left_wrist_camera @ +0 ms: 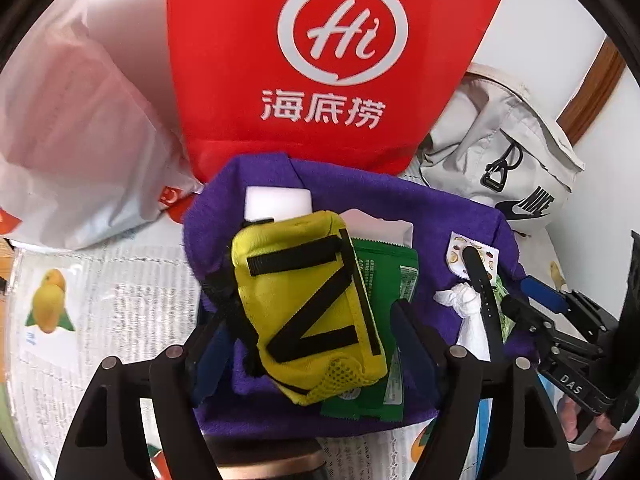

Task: Organize soft objects
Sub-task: 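Open both tools to drop the yellow bag and black strap onto the towel, then move the right tool to the second black strap while the left tool heads to the white mesh cloth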

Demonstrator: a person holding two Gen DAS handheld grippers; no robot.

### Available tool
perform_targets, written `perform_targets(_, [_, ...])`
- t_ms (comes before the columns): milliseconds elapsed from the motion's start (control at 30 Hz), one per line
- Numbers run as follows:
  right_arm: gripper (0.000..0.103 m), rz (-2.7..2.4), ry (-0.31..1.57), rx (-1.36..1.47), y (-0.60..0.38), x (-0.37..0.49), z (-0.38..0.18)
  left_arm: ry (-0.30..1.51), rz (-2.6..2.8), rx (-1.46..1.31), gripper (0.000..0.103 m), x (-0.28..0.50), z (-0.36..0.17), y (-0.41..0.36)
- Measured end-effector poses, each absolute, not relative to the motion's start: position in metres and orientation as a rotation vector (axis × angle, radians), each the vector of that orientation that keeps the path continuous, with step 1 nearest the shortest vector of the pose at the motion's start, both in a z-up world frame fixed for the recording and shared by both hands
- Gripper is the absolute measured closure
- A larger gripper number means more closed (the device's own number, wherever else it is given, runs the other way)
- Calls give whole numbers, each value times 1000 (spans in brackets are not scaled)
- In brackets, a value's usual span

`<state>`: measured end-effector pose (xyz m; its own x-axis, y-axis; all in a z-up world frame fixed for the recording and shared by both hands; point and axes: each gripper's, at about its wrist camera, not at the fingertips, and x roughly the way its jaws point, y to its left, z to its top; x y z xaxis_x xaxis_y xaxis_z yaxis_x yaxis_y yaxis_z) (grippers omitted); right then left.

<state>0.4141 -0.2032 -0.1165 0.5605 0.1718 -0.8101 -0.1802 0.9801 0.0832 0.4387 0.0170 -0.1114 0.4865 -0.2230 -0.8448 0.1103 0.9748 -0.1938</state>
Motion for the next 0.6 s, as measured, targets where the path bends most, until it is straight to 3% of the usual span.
perform_targets(600, [55, 234, 890, 32, -200, 303, -61, 960, -140, -58, 28, 327, -44, 28])
